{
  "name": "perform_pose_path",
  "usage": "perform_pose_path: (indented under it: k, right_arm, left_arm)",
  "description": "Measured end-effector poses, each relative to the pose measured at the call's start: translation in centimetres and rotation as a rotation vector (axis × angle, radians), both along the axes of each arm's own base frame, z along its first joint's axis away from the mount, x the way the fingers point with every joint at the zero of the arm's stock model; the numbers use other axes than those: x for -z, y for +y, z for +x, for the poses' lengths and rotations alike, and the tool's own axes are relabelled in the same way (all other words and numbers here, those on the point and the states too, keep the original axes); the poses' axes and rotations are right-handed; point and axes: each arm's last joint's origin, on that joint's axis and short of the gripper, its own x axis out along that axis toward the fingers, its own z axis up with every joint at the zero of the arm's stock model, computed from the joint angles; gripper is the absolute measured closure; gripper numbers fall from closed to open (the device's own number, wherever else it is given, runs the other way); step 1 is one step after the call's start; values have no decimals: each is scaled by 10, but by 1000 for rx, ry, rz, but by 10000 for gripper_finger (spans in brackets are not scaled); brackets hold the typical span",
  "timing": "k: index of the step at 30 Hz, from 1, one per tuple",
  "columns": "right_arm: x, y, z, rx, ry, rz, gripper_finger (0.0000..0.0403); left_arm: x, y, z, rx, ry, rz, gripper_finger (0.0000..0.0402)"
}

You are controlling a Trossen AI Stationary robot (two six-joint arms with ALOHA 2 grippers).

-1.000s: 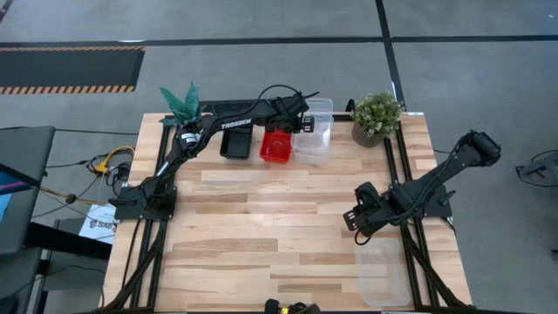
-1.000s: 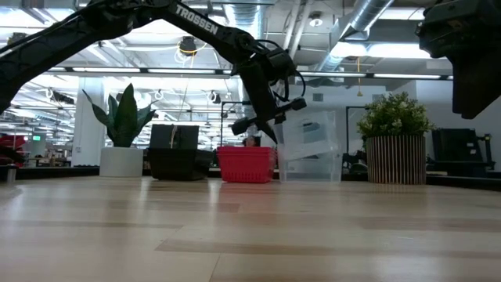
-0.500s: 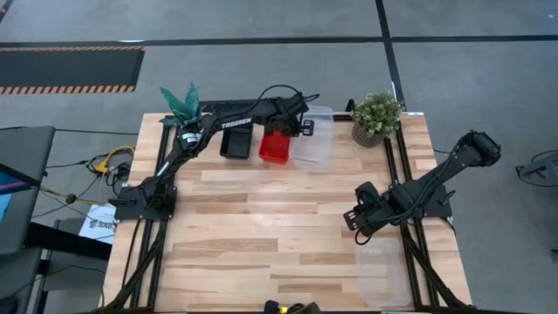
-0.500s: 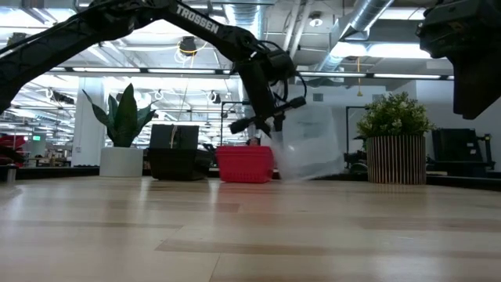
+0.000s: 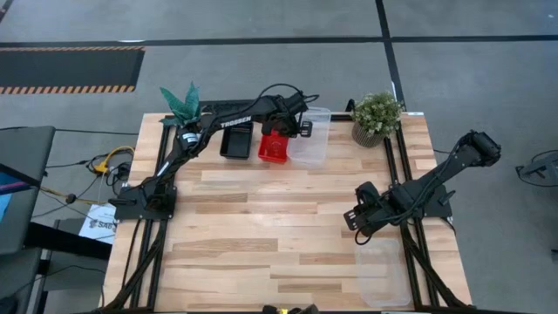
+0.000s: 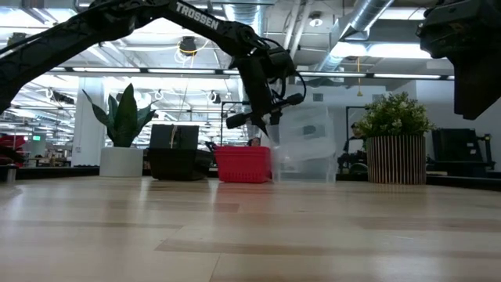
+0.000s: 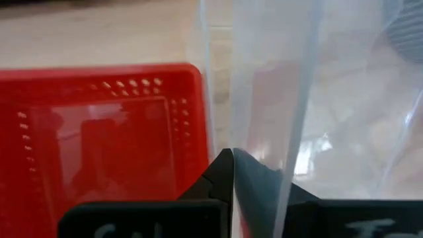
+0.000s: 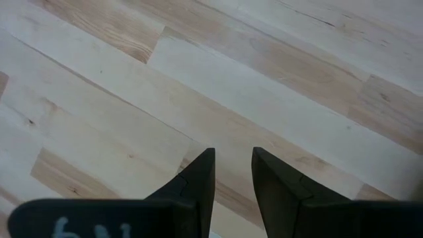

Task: Stack baskets by color
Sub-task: Stack the middle transparent bin on the top transparent bin

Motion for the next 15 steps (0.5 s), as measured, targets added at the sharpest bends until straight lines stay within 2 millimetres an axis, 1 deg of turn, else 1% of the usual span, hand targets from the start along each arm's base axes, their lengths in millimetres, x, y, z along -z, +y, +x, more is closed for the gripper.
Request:
perform_pose_path:
  k: [5, 15]
  right_arm:
    - [0, -1, 0, 4, -10, -21, 281]
    - [0, -1, 0, 4, -11, -23, 281]
  left_arm:
    - [-11, 0, 0, 10, -17, 14, 402]
    - [-9, -1, -3, 14, 13, -3, 402]
